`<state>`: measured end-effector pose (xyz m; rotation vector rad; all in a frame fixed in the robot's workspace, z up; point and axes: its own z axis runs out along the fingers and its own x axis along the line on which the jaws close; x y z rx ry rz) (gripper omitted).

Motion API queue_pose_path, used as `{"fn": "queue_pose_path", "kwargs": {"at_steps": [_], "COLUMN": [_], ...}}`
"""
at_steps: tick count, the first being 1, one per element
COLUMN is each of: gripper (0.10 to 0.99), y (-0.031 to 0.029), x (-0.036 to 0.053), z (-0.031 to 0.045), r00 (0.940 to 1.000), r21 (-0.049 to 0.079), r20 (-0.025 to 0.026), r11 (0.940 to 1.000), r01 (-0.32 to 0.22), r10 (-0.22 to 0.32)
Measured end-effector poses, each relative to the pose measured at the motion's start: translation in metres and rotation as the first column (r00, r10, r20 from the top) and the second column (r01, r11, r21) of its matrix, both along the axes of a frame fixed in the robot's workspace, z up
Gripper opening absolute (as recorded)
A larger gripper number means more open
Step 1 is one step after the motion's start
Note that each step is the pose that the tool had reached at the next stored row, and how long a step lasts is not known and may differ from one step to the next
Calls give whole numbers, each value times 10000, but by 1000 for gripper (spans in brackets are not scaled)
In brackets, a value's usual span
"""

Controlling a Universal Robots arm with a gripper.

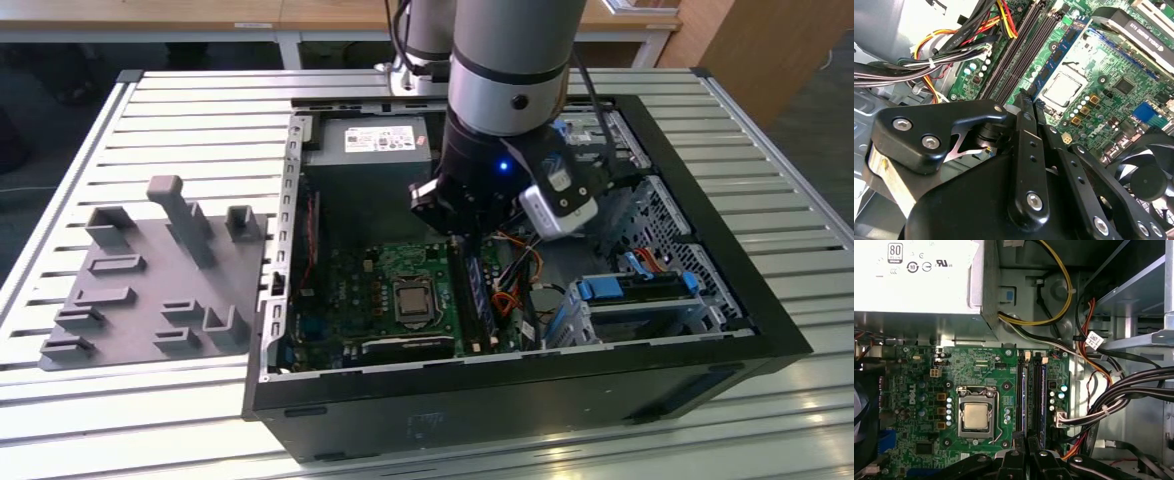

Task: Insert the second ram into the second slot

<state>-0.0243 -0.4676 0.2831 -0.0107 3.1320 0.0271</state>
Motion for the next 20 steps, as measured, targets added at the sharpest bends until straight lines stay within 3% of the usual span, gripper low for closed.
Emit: {"fn": "queue_pose_path", "kwargs": {"at_steps": [20], "gripper": [137], "y": [0], "x": [0], "z": [-60], "r00": [10000], "r21": [-2], "r20": [-1], "r11": [10000], "r01": [10], "r10": [-10]}}
